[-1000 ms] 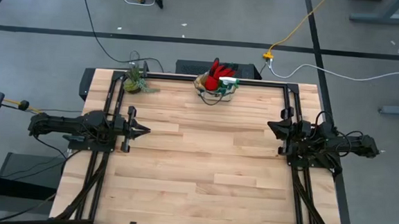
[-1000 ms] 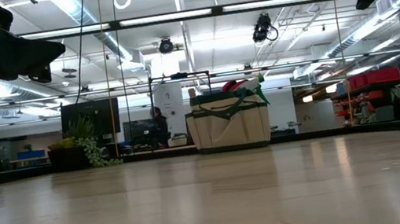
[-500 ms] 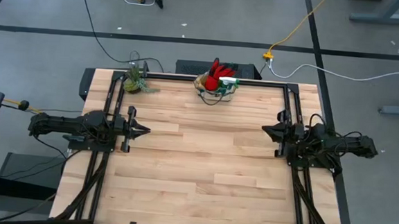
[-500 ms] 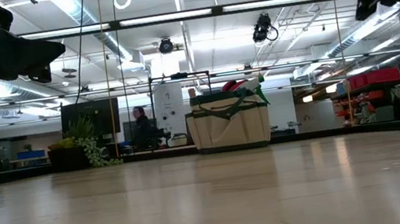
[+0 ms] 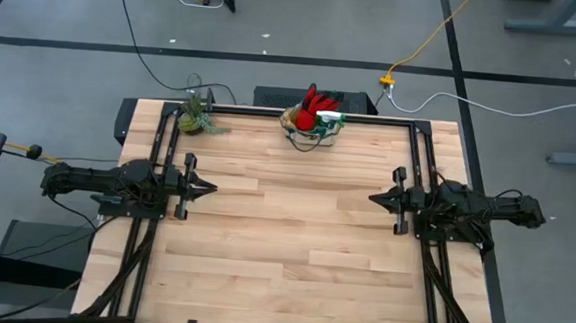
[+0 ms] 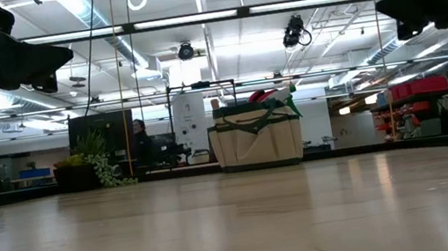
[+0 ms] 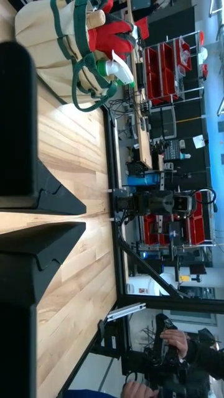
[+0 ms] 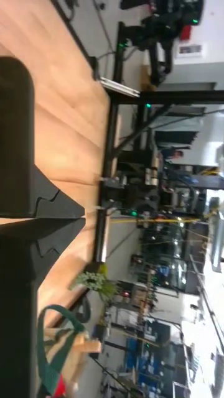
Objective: Pick & Place Garden tools in Gardening bag
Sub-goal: Return to Home Position
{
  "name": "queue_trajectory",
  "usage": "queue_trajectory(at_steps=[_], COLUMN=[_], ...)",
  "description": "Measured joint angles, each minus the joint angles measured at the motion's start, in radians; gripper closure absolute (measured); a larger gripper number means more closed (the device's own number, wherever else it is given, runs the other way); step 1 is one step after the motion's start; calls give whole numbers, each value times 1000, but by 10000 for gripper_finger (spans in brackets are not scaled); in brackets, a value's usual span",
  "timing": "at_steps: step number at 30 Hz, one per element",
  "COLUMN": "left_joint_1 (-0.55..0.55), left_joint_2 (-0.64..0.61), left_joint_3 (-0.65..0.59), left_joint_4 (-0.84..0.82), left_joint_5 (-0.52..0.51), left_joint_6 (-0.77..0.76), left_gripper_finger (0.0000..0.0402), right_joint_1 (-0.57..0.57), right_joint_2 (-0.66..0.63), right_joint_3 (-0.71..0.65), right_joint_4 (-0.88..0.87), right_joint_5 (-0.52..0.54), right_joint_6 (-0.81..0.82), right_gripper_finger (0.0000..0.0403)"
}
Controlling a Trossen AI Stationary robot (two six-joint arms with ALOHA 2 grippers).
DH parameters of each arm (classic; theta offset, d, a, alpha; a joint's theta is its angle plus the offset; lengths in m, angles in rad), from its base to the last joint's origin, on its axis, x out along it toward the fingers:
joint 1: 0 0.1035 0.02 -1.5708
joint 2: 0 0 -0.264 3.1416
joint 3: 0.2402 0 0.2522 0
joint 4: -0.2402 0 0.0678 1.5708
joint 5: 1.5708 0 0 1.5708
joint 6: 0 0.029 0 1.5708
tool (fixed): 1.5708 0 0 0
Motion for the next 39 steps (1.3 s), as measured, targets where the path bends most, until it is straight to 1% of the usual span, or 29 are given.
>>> queue_trajectory(at_steps=[5,13,18,39], left_joint_1=[0,0,0,0], left_joint_2=[0,0,0,0], left_joint_3=[0,0,0,0], left_joint_4=[0,0,0,0], left_joint_5=[0,0,0,0], left_joint_6=[0,0,0,0], left_gripper_finger=[365,365,365,365], right_joint_1=[0,0,0,0], right_joint_2=[0,0,0,0], right_joint_3=[0,0,0,0], right_joint_4=[-61,-62,-62,-61], right_joint_5=[-2,-28,-26,-25], right_joint_6=[2,3,69,72], right_gripper_finger=[403,403,403,403])
